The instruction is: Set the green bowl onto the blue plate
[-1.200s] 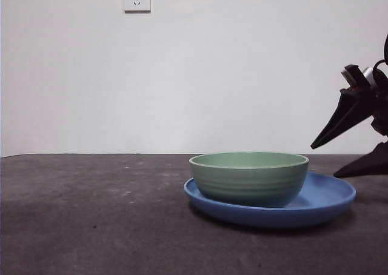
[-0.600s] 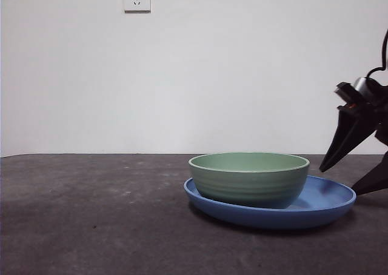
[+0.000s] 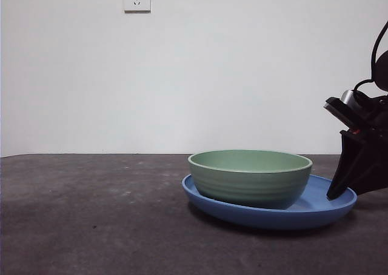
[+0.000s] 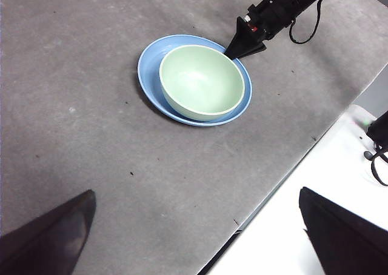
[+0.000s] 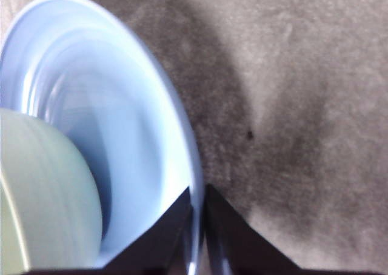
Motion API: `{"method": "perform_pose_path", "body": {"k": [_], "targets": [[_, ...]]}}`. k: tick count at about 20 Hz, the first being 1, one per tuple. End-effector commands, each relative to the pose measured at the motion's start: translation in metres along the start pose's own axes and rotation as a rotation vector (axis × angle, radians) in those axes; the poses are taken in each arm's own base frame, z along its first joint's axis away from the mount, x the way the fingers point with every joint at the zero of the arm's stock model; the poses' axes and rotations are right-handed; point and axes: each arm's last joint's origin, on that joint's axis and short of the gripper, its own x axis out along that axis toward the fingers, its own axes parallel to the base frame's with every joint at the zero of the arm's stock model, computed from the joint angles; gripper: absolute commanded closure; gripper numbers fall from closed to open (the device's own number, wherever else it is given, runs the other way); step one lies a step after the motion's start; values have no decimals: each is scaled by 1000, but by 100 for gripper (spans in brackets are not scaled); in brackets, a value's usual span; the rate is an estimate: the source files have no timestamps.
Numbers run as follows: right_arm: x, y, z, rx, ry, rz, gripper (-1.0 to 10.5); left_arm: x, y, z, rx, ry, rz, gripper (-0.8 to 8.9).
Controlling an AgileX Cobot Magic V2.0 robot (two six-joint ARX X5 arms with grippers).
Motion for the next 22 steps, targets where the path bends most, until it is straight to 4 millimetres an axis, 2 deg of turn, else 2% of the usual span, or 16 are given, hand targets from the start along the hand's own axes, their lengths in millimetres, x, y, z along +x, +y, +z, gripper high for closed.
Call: {"method": "perform_pose_path", "body": {"k": [1,6,11,13,17,22], "targets": [[2,12,10,1,-3,28,940,-2,-1,3,9,-15,-4,251],[16,54,15,-38,44,46,940,-2,-1,3,9,-15,-4,251],[43,95,1,-100,68,29,940,-2,-1,3,9,-15,-4,251],[57,101,-4,-98,87,28,940,-2,-1,3,9,-15,-4,251],[83,98,-11,-93,145,17,940,-2,-1,3,8,-12,-4,251],[87,101,-11,-114,129,17,898,-2,-1,3,7,-9,-4,251]]}}
